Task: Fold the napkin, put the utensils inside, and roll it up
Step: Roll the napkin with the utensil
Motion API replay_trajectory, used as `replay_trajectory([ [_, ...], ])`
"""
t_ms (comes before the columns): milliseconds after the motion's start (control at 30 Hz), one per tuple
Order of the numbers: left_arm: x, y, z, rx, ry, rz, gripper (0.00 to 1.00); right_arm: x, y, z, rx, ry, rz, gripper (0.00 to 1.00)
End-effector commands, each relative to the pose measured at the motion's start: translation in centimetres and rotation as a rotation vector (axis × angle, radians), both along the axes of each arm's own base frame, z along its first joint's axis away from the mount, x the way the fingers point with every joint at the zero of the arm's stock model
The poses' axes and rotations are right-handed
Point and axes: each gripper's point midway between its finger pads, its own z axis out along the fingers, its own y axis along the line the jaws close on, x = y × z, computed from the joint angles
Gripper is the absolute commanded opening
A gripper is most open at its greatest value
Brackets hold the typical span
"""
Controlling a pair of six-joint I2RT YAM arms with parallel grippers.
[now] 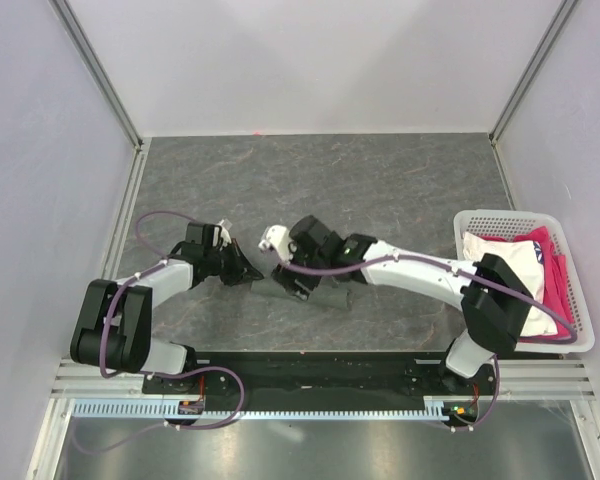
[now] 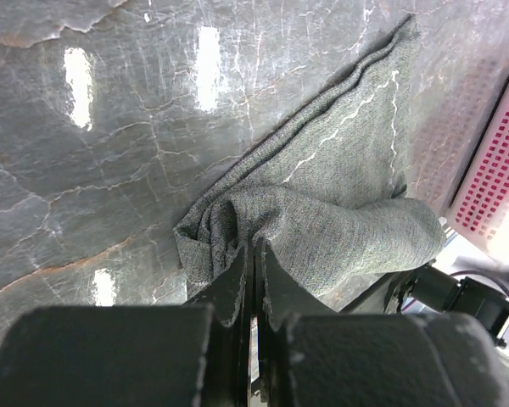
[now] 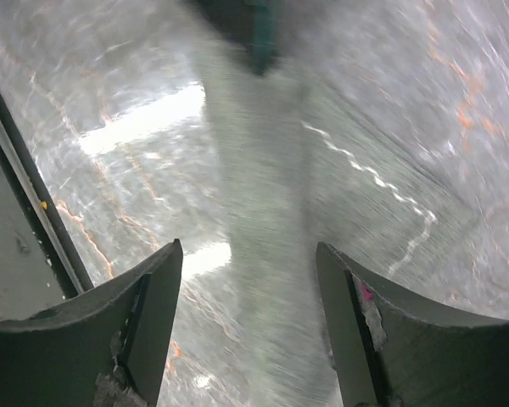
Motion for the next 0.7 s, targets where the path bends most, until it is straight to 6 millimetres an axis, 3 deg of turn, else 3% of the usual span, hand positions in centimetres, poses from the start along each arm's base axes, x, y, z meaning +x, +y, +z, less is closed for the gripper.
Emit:
replay_trajectory([
  [0, 0.5, -0.2, 0.5, 0.008, 0.001, -0.027, 0.02, 1.0, -0.2, -0.9, -0.098, -0.221, -0.02, 0.73],
  [133, 0.7, -0.3, 0.5, 0.006, 0.005, -0.034, 0.02, -0.2, 0.3, -3.0, -0.162, -0.233, 0.02, 0.73],
  [533, 0.5, -0.5, 0.6, -0.006, 0.009, -0.047, 0.02, 0.1, 0.5, -7.2, -0.266, -0.205, 0.034, 0.7],
  [633, 0.5, -0.6, 0.9, -0.011, -0.002, -0.054, 0.02, -0.4, 0.4, -8.0, -0.248, -0.13, 0.039, 0.6],
  [667, 0.6, -0.6, 1.0, -0.013, -0.009, -0.053, 0.02, -0.3, 0.1, -8.4, -0.246, -0.103, 0.031, 0.51],
])
